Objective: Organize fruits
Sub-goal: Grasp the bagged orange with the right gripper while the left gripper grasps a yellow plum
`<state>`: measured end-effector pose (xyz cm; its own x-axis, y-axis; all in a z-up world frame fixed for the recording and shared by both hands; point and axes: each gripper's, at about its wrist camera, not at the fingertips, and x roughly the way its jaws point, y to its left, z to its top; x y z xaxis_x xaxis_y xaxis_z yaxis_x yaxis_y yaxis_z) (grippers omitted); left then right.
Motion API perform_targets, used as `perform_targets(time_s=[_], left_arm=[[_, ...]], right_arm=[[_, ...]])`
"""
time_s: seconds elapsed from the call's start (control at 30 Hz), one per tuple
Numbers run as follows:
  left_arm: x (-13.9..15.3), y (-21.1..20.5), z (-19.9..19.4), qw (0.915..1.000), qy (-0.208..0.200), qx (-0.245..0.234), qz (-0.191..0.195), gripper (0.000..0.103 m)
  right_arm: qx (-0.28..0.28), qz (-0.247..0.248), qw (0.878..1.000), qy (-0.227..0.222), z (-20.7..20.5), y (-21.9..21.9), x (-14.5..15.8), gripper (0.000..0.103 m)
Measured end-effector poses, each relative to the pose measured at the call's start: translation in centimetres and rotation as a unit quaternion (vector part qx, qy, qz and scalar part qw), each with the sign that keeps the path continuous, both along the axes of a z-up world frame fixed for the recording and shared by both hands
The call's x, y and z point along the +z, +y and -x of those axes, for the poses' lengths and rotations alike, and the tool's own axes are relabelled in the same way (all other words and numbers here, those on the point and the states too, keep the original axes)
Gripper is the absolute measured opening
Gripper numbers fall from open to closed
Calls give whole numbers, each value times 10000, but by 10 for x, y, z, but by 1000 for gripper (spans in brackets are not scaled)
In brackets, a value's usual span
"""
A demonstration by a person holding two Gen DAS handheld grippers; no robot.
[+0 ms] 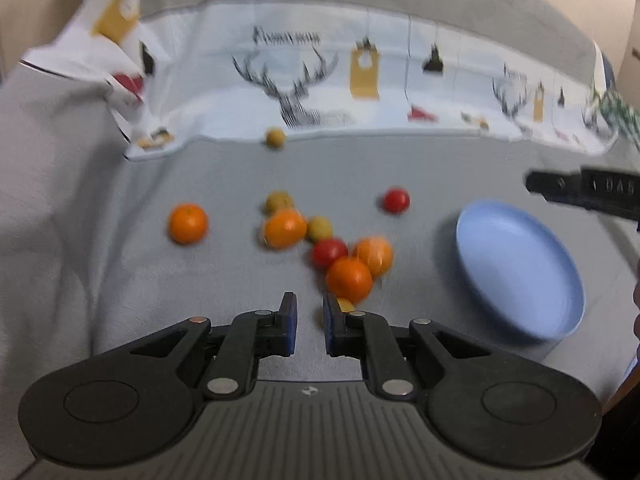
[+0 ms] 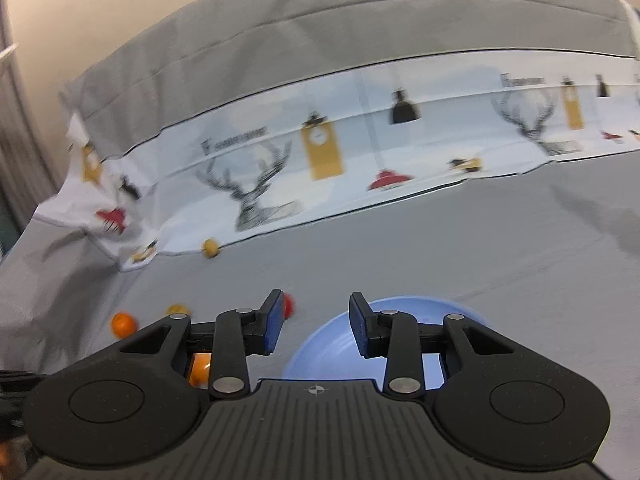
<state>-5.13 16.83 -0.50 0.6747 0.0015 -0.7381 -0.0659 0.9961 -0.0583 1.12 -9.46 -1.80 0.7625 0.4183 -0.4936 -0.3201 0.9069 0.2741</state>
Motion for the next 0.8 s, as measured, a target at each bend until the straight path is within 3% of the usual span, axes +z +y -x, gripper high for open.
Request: perform_targets(time_s=[0.17,0.23,0.3,0.4,0.8], left_arm=[[-16,-1,-11,9990,64,-97,439,24],[-25,-4,-15,9989,173,-119,414,27],[-29,-8,-18,9992,201,-156,321,34],[-33,-7,-19,9991,227,-179,299,40],[-43,-9,-23,9987,336,-259,292,41]], right_arm=[[510,-43,9985,187,-6,34,-16,48],[760,-30,9969,176,-7,47,-23,58],[840,61,9959,332,-10,62,-28,60],[1035,150,9941,290,-15,81,-36,70],[925,369,9916,823,-52,120,-74,74]])
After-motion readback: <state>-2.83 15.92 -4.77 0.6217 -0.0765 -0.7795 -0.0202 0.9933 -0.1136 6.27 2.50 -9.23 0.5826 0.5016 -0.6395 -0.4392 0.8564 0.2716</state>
